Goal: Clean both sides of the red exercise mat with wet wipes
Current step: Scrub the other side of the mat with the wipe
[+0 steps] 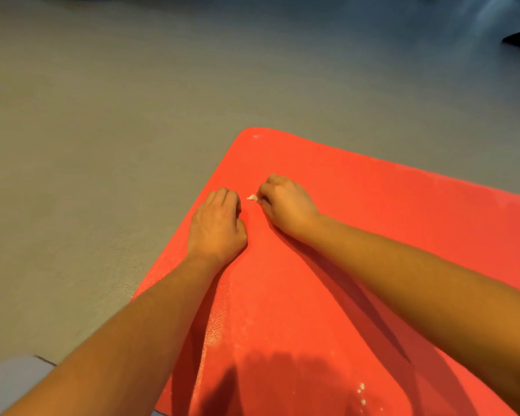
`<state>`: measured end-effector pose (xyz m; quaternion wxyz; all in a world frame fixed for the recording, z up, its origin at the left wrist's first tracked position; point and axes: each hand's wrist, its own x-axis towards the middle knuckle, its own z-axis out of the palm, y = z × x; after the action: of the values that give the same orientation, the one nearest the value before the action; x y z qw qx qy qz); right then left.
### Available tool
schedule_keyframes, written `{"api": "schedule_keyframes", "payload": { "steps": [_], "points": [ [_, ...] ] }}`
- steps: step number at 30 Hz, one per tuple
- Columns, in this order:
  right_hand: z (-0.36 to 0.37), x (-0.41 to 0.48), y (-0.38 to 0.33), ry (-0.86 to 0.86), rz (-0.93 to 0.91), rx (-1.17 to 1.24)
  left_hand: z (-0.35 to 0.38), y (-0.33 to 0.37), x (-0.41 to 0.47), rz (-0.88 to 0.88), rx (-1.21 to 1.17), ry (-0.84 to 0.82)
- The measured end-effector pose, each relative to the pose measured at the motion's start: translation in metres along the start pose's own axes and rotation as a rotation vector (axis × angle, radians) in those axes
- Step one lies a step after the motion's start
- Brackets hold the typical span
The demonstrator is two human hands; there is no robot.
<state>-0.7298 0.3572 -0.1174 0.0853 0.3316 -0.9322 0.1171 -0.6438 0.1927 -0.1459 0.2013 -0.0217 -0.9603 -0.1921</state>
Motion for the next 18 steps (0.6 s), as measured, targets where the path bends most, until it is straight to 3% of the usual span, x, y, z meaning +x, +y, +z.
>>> {"api": "schedule_keyframes", "payload": {
  "steps": [3,6,14,18],
  "points": [
    [0.005,0.021,0.010,0.023,0.155,-0.027,0.002,-0.001,0.000,0.002,-0.014,0.009],
    [0.010,0.013,-0.004,0.037,0.188,-0.006,0.001,-0.002,0.000,-0.021,-0.003,0.023],
    [0.001,-0.067,-0.074,0.030,0.002,0.151,-0.009,-0.007,-0.002,-0.079,-0.077,-0.061],
    [0.001,-0.060,-0.058,0.002,-0.069,0.095,-0.018,-0.014,-0.010,-0.033,-0.067,-0.122]
  ]
}}
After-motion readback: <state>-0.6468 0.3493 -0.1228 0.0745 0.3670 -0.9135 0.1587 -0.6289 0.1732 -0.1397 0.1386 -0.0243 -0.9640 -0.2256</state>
